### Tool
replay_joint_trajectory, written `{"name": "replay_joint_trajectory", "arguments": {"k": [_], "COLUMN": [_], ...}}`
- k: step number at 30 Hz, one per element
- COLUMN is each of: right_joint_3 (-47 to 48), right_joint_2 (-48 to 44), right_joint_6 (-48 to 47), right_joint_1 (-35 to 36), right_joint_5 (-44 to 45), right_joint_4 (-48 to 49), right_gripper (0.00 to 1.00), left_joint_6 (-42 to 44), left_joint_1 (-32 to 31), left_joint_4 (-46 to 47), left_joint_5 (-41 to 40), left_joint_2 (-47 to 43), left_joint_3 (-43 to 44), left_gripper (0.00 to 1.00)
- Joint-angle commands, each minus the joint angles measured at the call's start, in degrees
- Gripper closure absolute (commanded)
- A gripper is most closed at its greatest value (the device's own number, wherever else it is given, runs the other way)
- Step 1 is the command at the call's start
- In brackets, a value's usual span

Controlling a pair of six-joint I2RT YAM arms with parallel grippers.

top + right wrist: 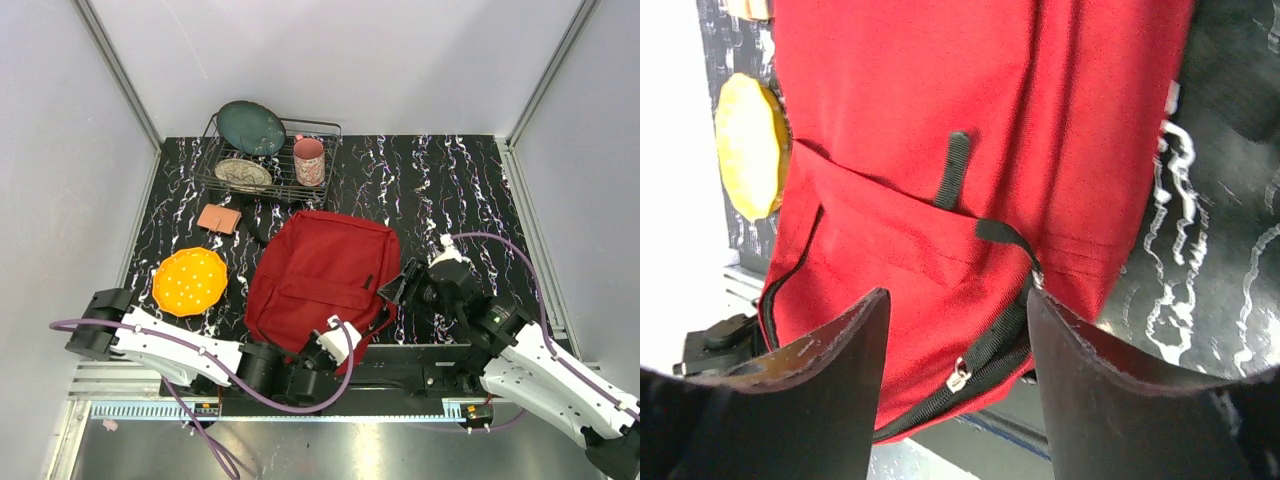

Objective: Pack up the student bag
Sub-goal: Zip the student bag at the center of the board.

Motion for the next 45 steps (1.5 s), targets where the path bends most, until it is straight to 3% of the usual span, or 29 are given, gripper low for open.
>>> {"name": "replay_joint_trajectory", "arguments": {"k": [1, 5, 11, 15, 21, 27, 39, 45], "right_joint_3": [3.24, 0.61, -3.17, -3.09, -3.08, -9.32, -11.7, -10.64], "right_joint_2": [-1.85, -7.56, -2.14, 2.7, 7.9, 7.19, 6.5, 8.33], "right_joint_6": [5.5, 6.29, 7.18, 5.33, 3.75, 5.59, 6.73, 5.33], "right_joint_1": [-0.4, -0.4, -0.31, -0.22, 0.13, 0.31, 0.83, 1.09], "right_joint_5": [7.16, 0.33, -12.33, -13.13, -7.95, -10.58, -11.02, -8.91], "right_joint_4": [-11.24, -5.75, 0.76, 0.86, -7.48, -2.76, 4.19, 0.32], "right_gripper": [0.36, 0.44, 0.53, 0.53, 0.55, 0.57, 0.68, 0.71], "left_joint_6": [1.42, 1.51, 1.42, 2.47, 3.88, 5.02, 5.11, 4.67], "left_joint_1": [-0.47, -0.38, -0.38, -0.38, -0.38, -0.21, 5.5, 6.47], "left_joint_4": [3.78, 5.8, 9.05, 10.37, 12.13, 15.56, 22.23, 23.03], "left_joint_5": [0.8, 2.64, 4.23, 5.02, 9.57, 16.7, 24.53, 25.5], "left_joint_2": [2.59, 4.62, 6.64, 8.66, 14.37, 20.43, 20.62, 21.58], "left_joint_3": [2.45, 1.49, 0.78, 1.83, 2.54, 2.71, -1.15, -1.42], "left_gripper": [1.0, 1.0, 1.0, 1.0, 1.0, 0.85, 0.85, 0.85]}}
